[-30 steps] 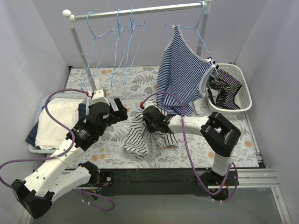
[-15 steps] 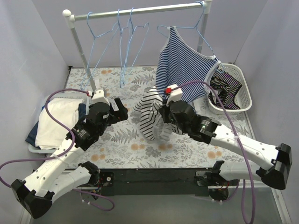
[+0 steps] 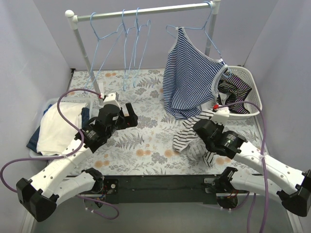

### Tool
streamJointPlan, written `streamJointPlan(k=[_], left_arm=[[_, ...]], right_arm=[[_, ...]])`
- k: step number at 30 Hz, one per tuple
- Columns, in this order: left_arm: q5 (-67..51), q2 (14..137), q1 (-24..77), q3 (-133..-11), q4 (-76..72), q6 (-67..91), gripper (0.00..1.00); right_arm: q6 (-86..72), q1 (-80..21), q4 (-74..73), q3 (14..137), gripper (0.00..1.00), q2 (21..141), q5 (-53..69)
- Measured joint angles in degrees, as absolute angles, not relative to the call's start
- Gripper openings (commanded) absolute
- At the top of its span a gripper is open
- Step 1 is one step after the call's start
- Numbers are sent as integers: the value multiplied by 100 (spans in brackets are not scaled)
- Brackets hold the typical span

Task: Remove the tank top from the hanger
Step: Pick up the tank top from the center of the board.

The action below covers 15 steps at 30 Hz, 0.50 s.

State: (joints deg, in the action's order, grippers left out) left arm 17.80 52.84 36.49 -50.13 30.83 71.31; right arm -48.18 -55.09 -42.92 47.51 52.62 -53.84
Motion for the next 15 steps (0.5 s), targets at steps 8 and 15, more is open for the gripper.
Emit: streamJointPlan(k=[8, 15], left_arm=[[1573, 5411, 3649, -5019, 2956, 7037, 98], [1435, 5594, 3649, -5030, 2821, 7019, 98]], right_arm=[[-4130, -3496, -4219, 4300, 1, 4405, -5096], [-2812, -1313, -3000, 3872, 1, 4659, -3785]])
